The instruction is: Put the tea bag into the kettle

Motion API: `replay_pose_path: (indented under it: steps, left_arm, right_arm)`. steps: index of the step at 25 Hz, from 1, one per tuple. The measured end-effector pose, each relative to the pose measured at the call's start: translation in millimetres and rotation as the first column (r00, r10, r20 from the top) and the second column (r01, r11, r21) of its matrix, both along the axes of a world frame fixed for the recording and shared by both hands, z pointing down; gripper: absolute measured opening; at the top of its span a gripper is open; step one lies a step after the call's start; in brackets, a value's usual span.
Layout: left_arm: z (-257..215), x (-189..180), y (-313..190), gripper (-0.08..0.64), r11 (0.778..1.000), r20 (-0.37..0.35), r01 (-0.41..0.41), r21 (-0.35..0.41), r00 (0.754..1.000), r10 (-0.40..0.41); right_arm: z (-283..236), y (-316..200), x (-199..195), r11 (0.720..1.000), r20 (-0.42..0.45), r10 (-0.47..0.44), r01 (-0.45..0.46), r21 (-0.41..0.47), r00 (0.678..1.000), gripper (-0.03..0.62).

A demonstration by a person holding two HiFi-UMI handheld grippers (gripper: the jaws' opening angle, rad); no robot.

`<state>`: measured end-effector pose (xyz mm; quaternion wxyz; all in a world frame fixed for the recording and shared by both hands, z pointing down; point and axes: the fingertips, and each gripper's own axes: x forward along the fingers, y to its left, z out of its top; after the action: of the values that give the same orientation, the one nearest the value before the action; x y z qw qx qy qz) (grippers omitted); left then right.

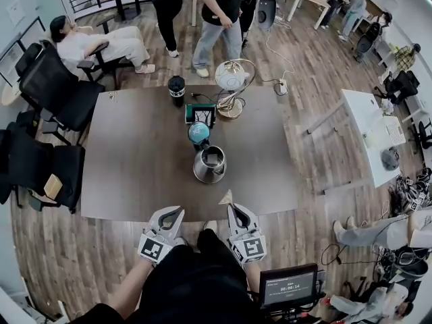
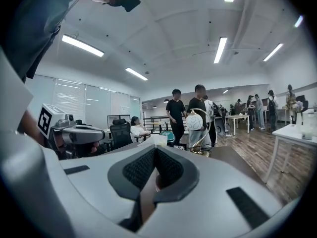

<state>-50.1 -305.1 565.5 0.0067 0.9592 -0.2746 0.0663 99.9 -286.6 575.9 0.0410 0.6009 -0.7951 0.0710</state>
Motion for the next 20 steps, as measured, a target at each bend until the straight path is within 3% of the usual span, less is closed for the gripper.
replay_pose_path:
  steps: [8, 20]
  left_arm:
    - [0, 34, -23, 0.000, 1.000, -0.002, 0.021, -0.015, 1.000, -0.021]
    - [-6, 53, -57, 0.000, 0.993, -0.047, -0.121, -0.013, 0.992, 0.120]
  right_arm:
    - [6, -24, 47, 1.000, 0.000, 0.010, -0.010, -0.007, 1.000, 0.008]
    - [-13, -55, 60, 0.993, -0.063, 0.121, -0.122, -0.003, 0.991, 0.008]
